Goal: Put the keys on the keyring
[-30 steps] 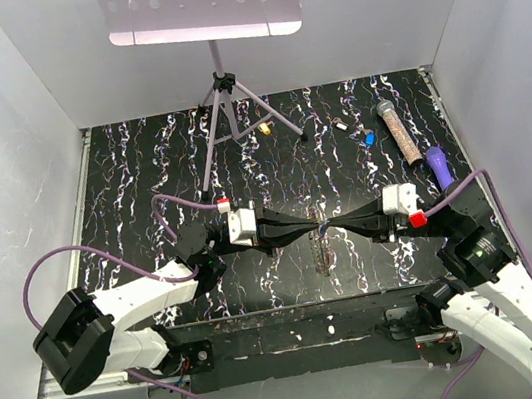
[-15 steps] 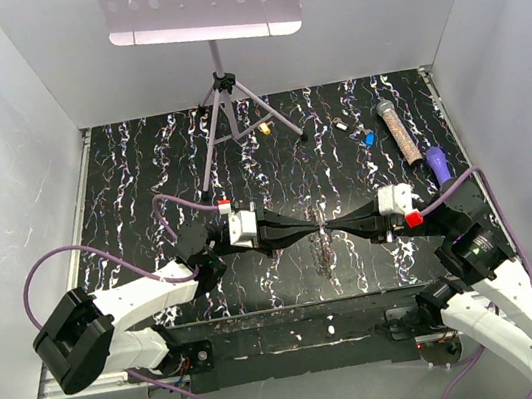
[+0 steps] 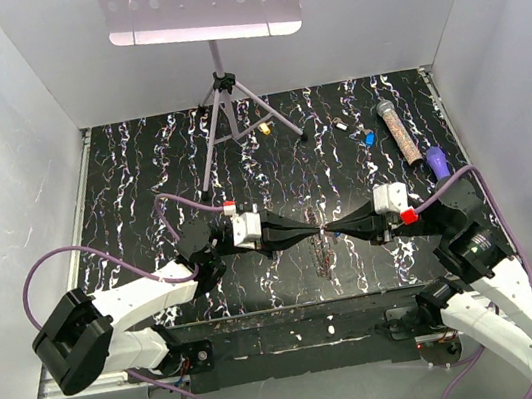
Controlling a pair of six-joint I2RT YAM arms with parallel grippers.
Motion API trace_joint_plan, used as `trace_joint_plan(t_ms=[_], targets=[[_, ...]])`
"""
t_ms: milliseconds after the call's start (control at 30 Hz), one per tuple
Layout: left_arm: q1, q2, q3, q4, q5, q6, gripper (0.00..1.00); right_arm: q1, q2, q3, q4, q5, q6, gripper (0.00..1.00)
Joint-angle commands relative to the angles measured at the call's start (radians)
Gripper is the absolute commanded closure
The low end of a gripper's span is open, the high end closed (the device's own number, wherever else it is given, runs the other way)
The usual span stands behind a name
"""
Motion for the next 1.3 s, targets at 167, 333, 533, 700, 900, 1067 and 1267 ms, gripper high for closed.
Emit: trace_joint_plan(t_ms=[167,333,533,700,900,1067,1267], targets=[[-0.021,-0.028,0.040,-0.046,0.035,0.035,1.00,0.007,0.012,0.044,0.043,0.005,0.016,0.99],[-0.021,-0.030,0.043,-0.060,0.038,0.040,1.00,0.007,0.012,0.050,0.036,0.002,0.022,0.99],[-0.021,-0.033,0.045,-0.074,0.041,0.052,1.00,0.007,0.016,0.060,0.034,-0.007,0.029,0.99],[-0.021,-0.035,0.048,-0.095,0.044,0.063,1.00,0.007,0.018,0.062,0.032,-0.013,0.032,0.99],[-0.021,-0.036,0.052,-0.114,0.051,0.063,1.00,0.007,0.019,0.062,0.034,-0.016,0.035,0.99],[-0.021,-0.036,0.055,-0.126,0.051,0.063,1.00,0.007,0.022,0.065,0.036,-0.016,0.039,0.99],[-0.021,-0.035,0.060,-0.144,0.054,0.097,1.00,0.007,0.022,0.068,0.036,-0.015,0.040,0.99]])
